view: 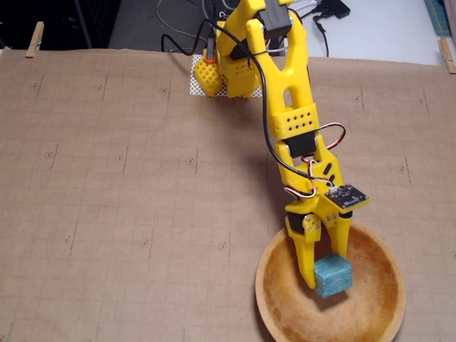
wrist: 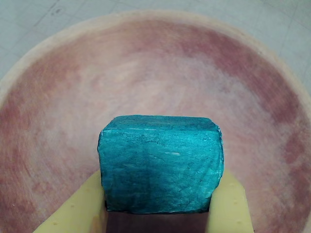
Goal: Grasp a blue block and put it in the bowl.
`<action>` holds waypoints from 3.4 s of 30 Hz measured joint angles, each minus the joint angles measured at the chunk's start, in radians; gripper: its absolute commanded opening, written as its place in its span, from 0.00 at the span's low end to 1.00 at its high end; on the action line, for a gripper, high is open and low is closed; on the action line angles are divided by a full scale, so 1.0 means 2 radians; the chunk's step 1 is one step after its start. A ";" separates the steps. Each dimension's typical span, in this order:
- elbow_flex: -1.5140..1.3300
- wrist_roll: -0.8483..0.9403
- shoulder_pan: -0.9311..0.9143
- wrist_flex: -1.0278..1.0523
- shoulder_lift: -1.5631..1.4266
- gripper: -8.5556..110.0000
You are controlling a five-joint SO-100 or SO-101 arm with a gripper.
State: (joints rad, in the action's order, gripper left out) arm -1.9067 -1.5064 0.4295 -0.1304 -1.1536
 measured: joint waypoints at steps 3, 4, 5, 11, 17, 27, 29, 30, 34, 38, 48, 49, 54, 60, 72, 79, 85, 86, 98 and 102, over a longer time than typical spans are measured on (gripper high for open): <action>0.000 0.000 0.000 0.000 0.000 0.32; 0.000 0.000 0.000 0.000 0.000 0.33; 0.000 0.000 0.000 0.000 0.000 0.34; 0.000 0.000 0.000 0.000 0.000 0.33; 0.000 0.000 0.000 0.000 0.000 0.33; -0.058 -0.002 0.001 0.000 -0.094 0.33; -0.090 -0.002 0.006 0.000 -0.140 0.33; -0.104 -0.002 0.011 0.000 -0.166 0.33; -0.165 -0.002 0.011 0.000 -0.256 0.33; -0.235 -0.002 0.010 0.000 -0.352 0.33; -0.311 -0.002 -0.049 0.124 -0.571 0.33; -0.312 -0.002 -0.054 0.142 -0.589 0.33; -0.312 -0.002 -0.087 0.259 -0.706 0.33; -0.312 -0.006 -0.130 0.368 -0.805 0.26; -0.421 -0.007 -0.199 0.502 -1.017 0.14; -0.483 -0.007 -0.201 0.591 -1.121 0.05; -0.508 -0.007 -0.201 0.634 -1.139 0.05; -0.511 -0.007 -0.201 0.640 -1.139 0.05; -0.602 -0.007 -0.202 0.649 -1.139 0.05; -0.620 -0.007 -0.207 0.653 -1.139 0.05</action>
State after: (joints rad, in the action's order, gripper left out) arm -3.1462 -1.5202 0.0153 1.1766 -3.4315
